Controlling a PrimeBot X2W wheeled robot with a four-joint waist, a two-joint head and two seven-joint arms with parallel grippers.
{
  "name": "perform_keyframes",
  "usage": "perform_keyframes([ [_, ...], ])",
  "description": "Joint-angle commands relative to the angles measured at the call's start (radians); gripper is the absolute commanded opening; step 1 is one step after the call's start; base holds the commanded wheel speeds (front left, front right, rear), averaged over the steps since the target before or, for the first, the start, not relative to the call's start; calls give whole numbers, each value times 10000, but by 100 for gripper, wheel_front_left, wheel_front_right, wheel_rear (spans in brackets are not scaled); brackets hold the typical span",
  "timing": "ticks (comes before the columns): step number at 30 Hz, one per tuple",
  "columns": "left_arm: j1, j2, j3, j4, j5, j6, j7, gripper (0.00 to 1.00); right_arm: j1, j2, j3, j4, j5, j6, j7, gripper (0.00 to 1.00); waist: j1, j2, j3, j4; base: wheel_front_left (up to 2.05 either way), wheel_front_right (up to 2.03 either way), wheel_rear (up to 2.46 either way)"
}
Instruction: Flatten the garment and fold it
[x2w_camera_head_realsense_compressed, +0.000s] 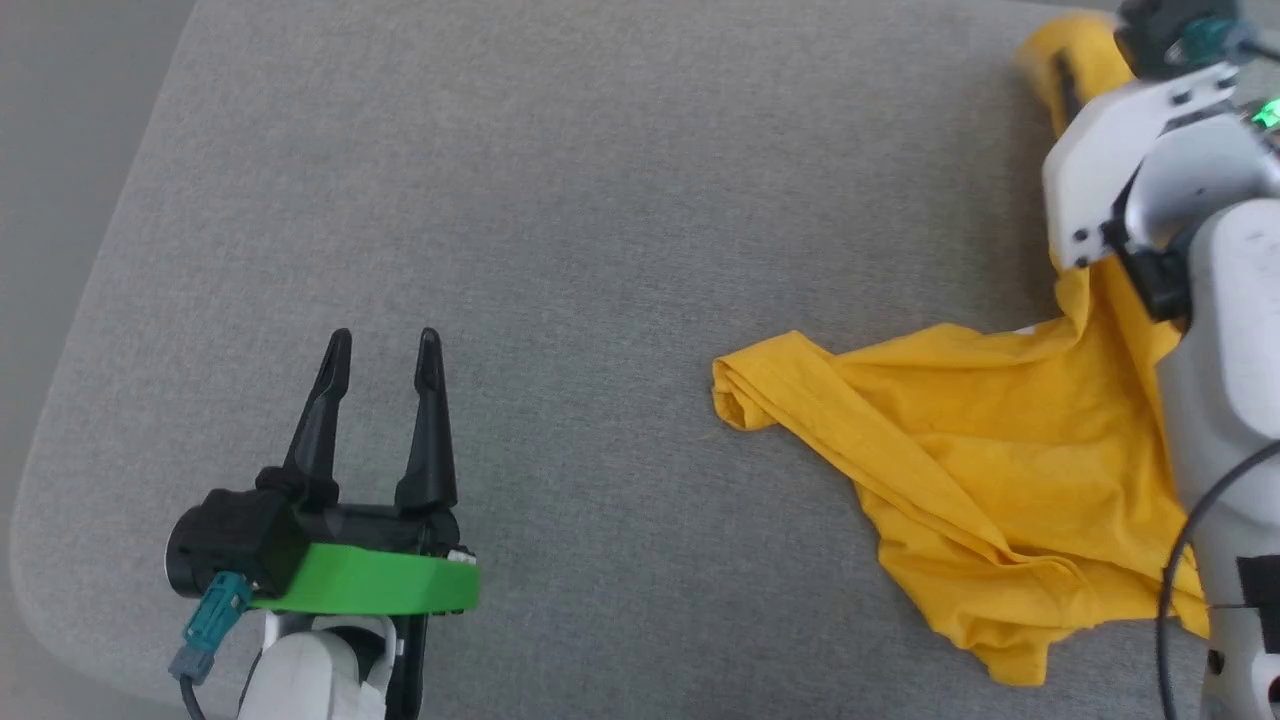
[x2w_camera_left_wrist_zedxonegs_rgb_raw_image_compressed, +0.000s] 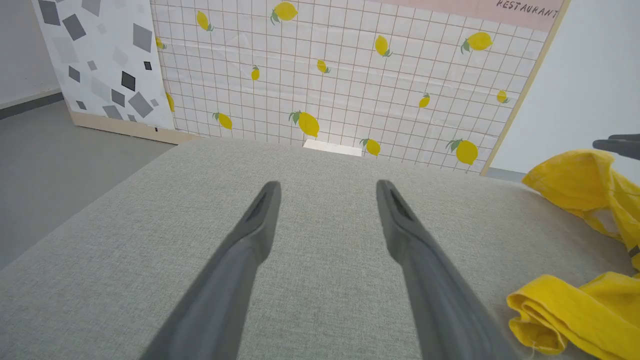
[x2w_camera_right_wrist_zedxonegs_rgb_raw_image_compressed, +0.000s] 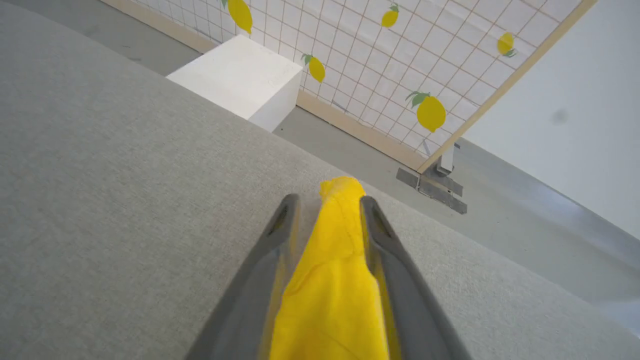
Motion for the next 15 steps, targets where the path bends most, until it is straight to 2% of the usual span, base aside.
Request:
perform_keyframes([
  [1,-175,-46,-35,64,-146,45,-45,100,-63,43,-19,292,-5,-17,-181,100,0,0,101,118,0,0,0],
  [4,-175,-47,-28,117,-143,92,-45,100,-31,59,21,706,96,-17,-462,100,0,0,-23,6,0,0,0],
  [8,-95,-47,19,123,-53,93,-45,100,179,107,-68,584,610,-17,-1089,100,0,0,-348,-256,0,0,0],
  [12,125,-48,104,99,80,98,-45,100,1004,158,-466,-249,1275,-17,-1784,100,0,0,-812,-572,0,0,0],
  [15,393,-44,209,39,171,104,-45,100,2180,399,-1087,-1445,1631,-17,-2236,100,0,0,-1145,-842,0,0,0],
])
